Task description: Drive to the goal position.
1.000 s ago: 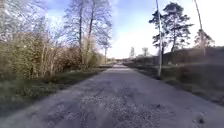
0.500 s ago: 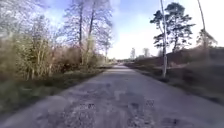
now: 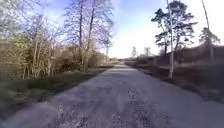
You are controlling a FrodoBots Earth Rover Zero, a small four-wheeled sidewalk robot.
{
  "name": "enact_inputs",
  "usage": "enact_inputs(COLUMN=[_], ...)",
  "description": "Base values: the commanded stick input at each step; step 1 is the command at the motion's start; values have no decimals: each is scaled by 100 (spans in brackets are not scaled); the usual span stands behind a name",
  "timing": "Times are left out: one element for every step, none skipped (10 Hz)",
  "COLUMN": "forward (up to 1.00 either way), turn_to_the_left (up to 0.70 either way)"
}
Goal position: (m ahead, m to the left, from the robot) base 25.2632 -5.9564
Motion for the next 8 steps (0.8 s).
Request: enact_inputs(forward=[100,100,100,100,100,100,100,100], turn_to_the_left=[0,0,0,0,0,0,0,0])
